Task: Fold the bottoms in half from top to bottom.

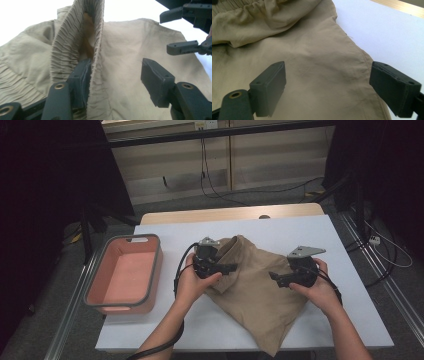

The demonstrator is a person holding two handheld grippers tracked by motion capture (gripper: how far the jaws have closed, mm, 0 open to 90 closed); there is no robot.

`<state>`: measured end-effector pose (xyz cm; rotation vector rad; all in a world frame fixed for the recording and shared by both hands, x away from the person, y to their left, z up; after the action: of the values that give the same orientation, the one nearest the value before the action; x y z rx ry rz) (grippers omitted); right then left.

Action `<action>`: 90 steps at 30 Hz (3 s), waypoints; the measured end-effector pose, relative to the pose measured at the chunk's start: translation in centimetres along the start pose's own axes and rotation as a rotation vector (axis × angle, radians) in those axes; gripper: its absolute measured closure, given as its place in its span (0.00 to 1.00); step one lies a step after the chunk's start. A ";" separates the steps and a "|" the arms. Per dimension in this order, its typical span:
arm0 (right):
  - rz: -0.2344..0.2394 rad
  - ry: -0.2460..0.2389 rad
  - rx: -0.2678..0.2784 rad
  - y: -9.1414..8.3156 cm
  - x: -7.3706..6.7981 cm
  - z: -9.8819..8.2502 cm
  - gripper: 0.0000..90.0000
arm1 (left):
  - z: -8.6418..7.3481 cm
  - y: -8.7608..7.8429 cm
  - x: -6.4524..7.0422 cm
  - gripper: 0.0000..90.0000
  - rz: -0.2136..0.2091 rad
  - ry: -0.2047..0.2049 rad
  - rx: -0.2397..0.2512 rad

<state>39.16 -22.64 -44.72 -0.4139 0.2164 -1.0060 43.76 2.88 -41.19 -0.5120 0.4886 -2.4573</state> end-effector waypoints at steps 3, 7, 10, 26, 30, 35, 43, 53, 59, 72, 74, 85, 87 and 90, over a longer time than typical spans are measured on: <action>-0.001 0.000 -0.002 0.0 0.0 0.0 0.16 | 0.1 -0.3 -0.2 0.59 0.003 0.014 -0.005; -0.001 0.000 0.002 0.0 0.0 0.0 0.16 | 0.0 -0.4 -0.2 0.82 -0.018 -0.004 -0.006; -0.002 0.001 0.003 0.0 0.0 0.0 0.16 | 0.0 -0.2 0.1 0.90 -0.025 0.000 0.000; -0.011 0.003 0.054 -0.4 -0.3 1.3 0.20 | -2.2 2.4 3.1 0.88 -0.095 0.073 -0.064; -0.030 0.006 0.058 -0.3 -0.2 1.8 0.41 | -2.3 2.0 2.7 0.86 -0.092 0.065 -0.062; -0.034 0.034 0.098 -0.1 -0.2 3.2 0.93 | -2.3 1.9 2.7 0.84 -0.101 0.058 -0.070; -0.023 -0.011 0.154 2.2 -2.0 7.1 1.00 | -2.3 1.9 2.6 0.80 -0.110 0.059 -0.068; 0.056 -0.063 0.021 6.0 -4.4 5.5 1.00 | -1.4 -0.1 2.0 0.67 -0.131 0.029 -0.050; 0.070 -0.084 -0.016 5.1 -4.3 2.7 1.00 | -0.3 -1.9 1.4 0.59 -0.120 0.008 -0.027; 0.071 -0.122 -0.068 4.1 -4.2 -0.7 1.00 | 0.3 -5.3 -3.2 0.58 0.007 -0.045 0.032; 0.072 -0.126 -0.072 4.1 -4.2 -0.9 1.00 | 0.2 -5.5 -3.7 0.58 0.023 -0.057 0.040; 0.084 -0.148 -0.096 3.8 -4.4 -1.3 1.00 | -1.7 -4.2 -5.9 0.67 0.087 -0.078 0.005; 0.090 -0.132 -0.092 3.8 -4.3 -1.5 1.00 | -2.0 -3.7 -6.1 0.70 0.093 -0.071 -0.001; 0.094 -0.132 -0.093 3.6 -4.3 -1.6 1.00 | -2.5 -3.0 -6.4 0.75 0.099 -0.068 -0.013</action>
<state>39.17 -17.68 -47.80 -0.5481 0.1627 -0.8750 46.14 9.58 -43.57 -0.5616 0.4901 -2.3358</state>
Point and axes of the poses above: each handheld gripper's, and its own axes: y roughly forward along the jaws, z roughly out of its top, x roughly to its right, the point moved 4 cm from there along y, roughly forward along the jaws, and after that the axes turned 12 degrees about x, right-handed, at the moved point
